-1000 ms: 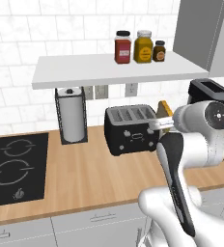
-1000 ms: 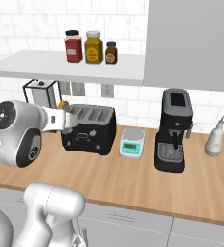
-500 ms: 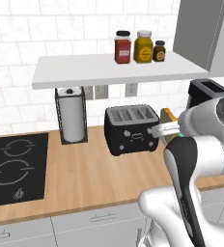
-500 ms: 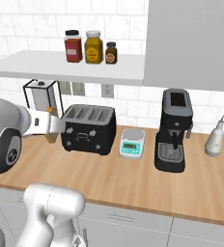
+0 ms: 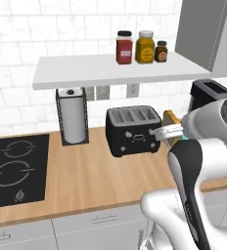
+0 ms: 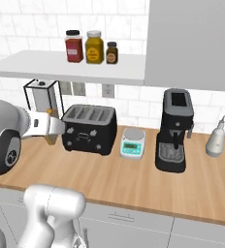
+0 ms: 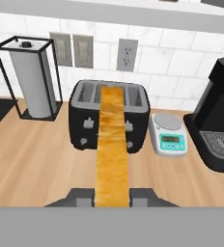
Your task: Start the toaster. Once the lever pops up, take the bread to the plate on the dining counter.
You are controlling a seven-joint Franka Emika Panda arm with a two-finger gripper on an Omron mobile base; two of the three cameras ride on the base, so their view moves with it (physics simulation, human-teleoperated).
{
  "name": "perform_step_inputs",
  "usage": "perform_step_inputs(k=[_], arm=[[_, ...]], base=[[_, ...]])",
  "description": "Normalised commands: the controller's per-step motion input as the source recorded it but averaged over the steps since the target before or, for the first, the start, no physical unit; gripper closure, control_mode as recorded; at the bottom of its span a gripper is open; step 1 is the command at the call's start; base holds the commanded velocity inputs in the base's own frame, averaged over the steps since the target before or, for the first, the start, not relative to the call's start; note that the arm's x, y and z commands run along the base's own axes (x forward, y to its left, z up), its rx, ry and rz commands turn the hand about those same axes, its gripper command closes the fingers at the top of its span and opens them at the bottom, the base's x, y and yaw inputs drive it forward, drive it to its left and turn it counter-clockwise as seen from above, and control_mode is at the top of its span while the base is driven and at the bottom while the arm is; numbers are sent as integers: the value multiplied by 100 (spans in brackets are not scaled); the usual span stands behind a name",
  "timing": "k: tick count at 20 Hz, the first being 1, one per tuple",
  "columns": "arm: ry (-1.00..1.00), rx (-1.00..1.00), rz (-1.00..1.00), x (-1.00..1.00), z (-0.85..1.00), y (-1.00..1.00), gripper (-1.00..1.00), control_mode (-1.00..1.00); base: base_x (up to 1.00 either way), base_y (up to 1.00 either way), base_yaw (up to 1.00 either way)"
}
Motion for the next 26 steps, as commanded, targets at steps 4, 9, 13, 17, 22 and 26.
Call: perform_step_inputs(k=[4, 9, 13, 17, 22, 26], arm=[[0, 0, 0, 0, 0, 0, 100, 100], [0, 0, 0, 0, 0, 0, 100, 100], [0, 0, 0, 0, 0, 0, 100, 100], [0, 0, 0, 0, 0, 0, 100, 100], [0, 0, 0, 0, 0, 0, 100, 100], [0, 0, 0, 0, 0, 0, 100, 100]], base=[[-80, 0, 3], [-99, 0, 2], [-65, 0, 1], [-40, 0, -32], [-11, 8, -83], [0, 24, -95]])
